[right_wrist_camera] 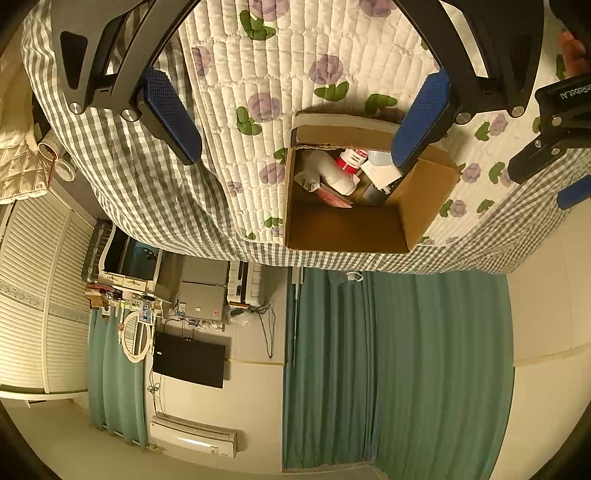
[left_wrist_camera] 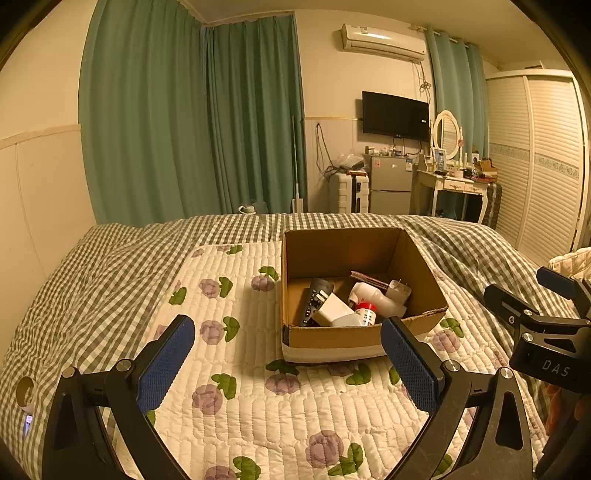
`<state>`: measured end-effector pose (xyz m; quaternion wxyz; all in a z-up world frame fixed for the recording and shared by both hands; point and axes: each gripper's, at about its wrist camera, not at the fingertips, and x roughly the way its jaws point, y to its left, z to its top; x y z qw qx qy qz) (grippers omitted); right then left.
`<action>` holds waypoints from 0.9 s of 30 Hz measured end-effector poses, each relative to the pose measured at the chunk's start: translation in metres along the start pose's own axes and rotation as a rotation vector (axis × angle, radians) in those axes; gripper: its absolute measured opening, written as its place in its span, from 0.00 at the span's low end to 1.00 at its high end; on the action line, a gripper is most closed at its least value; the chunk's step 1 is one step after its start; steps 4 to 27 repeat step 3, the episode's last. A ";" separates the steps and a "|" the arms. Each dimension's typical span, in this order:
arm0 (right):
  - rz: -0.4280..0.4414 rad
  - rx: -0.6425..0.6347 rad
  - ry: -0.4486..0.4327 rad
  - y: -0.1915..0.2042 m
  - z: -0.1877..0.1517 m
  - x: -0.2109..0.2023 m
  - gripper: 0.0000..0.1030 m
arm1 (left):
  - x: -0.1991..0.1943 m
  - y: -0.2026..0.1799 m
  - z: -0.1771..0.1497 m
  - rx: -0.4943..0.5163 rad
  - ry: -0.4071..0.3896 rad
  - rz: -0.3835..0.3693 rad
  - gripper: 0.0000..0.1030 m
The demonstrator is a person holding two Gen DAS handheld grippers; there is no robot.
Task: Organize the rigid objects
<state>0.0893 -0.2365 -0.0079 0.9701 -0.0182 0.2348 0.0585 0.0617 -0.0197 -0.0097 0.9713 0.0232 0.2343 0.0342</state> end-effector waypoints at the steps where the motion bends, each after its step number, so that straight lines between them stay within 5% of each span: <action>1: 0.000 0.000 0.000 0.000 0.000 0.000 1.00 | 0.000 0.000 0.000 0.001 0.001 -0.001 1.00; 27: -0.003 -0.003 0.004 0.000 -0.002 0.000 1.00 | 0.001 0.001 -0.002 -0.002 0.003 0.004 1.00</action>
